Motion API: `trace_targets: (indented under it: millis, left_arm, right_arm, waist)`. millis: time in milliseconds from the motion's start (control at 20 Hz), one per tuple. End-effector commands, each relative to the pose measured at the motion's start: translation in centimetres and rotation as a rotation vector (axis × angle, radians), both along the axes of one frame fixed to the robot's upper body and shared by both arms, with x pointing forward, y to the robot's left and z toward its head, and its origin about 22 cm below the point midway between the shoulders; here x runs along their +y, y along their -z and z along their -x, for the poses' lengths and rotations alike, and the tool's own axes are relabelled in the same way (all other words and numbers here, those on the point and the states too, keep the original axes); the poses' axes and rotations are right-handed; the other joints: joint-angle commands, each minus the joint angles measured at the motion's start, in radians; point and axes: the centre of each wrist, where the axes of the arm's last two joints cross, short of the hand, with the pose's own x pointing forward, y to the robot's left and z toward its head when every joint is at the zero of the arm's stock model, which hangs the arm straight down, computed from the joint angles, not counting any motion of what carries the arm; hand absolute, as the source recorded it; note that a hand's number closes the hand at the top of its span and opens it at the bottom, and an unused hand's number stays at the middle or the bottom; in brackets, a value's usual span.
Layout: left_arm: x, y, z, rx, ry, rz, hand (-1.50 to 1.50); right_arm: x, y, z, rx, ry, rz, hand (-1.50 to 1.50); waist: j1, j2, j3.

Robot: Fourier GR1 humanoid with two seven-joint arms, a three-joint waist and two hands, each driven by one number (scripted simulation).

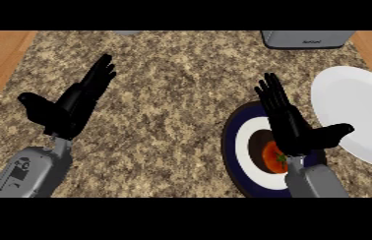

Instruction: Pick the tomato from the plate and place it in the plate

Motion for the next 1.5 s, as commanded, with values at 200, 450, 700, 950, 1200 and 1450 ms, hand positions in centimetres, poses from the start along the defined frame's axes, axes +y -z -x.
trace_targets:
  millis: [200, 450, 700, 950, 1200, 1450]
  left_arm:
    - [2.4, 8.0, 3.6, 0.326, -0.237, -0.006, 0.00]
    - [0.7, 11.1, 6.1, 0.404, -0.251, 0.045, 0.00]
    - [0.0, 12.5, 6.7, 0.408, -0.229, 0.054, 0.00]
    - [-0.2, 11.3, 6.5, 0.407, -0.233, 0.059, 0.00]
    - [0.3, 11.0, 6.2, 0.404, -0.250, 0.060, 0.00]
    - [0.9, 12.1, 7.9, 0.418, -0.262, 0.051, 0.00]
  right_arm:
    - [-7.6, -13.0, -2.8, -0.542, -0.161, 0.145, 1.50]
    - [-17.4, -9.4, -1.4, -0.591, 0.226, 0.406, -1.50]
    - [-21.8, -6.0, -0.9, -0.694, 0.156, 0.225, -1.50]
    - [-23.3, -5.7, 1.6, -0.680, 0.045, 0.376, -1.50]
    - [-23.5, -8.9, 2.3, -0.589, -0.181, 0.789, -1.50]
    - [-21.7, -10.2, 3.3, -0.548, -0.265, 0.952, -1.50]
  waist:
    - [0.014, -0.006, -0.007]
    - [0.010, 0.005, -0.005]
    - [0.018, 0.001, -0.007]
    - [0.009, -0.004, -0.008]
    - [0.002, -0.005, -0.010]
    - [0.002, -0.007, -0.010]
